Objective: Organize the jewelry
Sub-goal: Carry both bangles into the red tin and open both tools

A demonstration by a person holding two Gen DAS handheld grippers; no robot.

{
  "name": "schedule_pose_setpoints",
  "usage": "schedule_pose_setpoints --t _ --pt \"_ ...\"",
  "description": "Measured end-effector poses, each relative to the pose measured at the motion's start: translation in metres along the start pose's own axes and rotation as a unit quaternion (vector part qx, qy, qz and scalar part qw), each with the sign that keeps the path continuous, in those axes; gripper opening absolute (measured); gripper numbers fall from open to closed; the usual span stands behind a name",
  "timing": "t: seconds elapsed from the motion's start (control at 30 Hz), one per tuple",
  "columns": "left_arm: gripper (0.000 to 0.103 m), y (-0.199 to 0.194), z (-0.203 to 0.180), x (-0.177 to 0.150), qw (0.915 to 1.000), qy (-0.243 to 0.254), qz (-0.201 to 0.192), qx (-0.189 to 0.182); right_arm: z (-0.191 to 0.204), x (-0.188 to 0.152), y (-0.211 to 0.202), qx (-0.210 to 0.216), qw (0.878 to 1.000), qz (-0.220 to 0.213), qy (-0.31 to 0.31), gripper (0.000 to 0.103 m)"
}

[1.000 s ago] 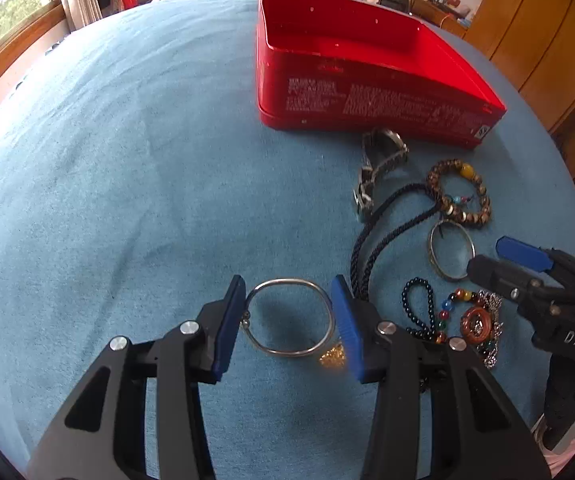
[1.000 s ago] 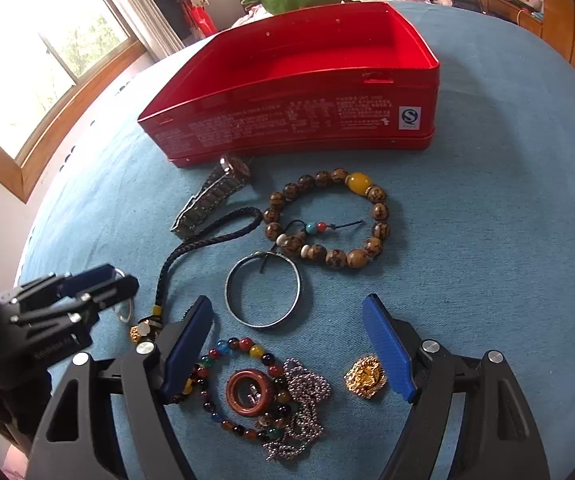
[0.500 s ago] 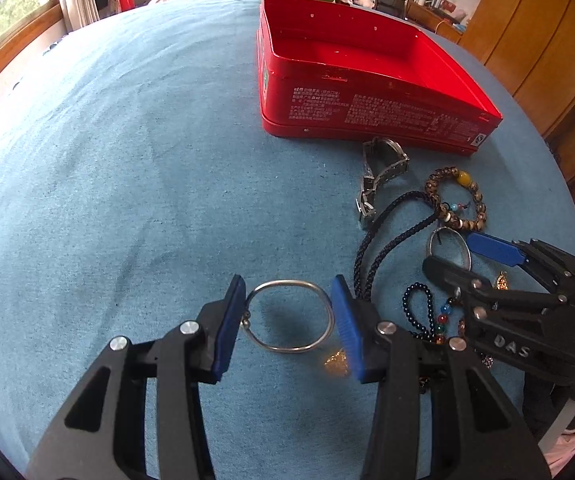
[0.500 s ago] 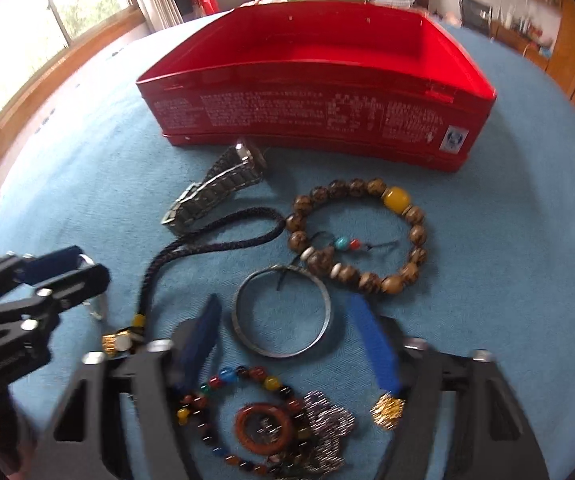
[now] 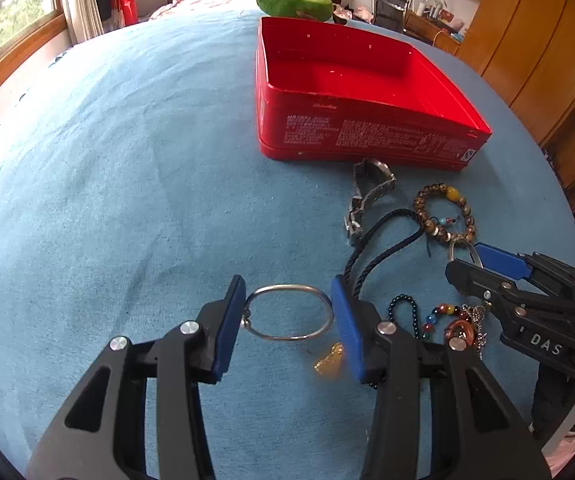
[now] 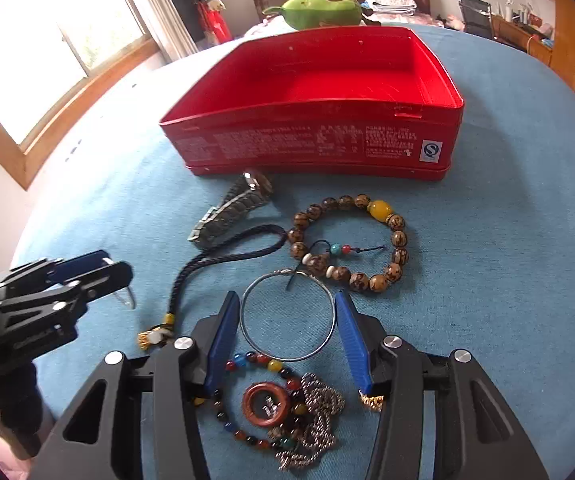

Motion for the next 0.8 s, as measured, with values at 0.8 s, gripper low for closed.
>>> schedule_pose_setpoints --t 0.8 --pt "0.043 0.03 -0.047 0.161 0.9963 -0.004 -0.078 -0.036 -0.064 0.155 0.026 0.024 0.997 -0.056 0.054 0.049"
Point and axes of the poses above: each gripper's, at about its wrist camera, not at the fingertips, and y roughly the way its jaws point, z to its left, x to its top, the point moved 4 cm from there along y, roughly the way its jaws point, and after that the axes turned 4 degrees about -z, right-handed, at the moved point
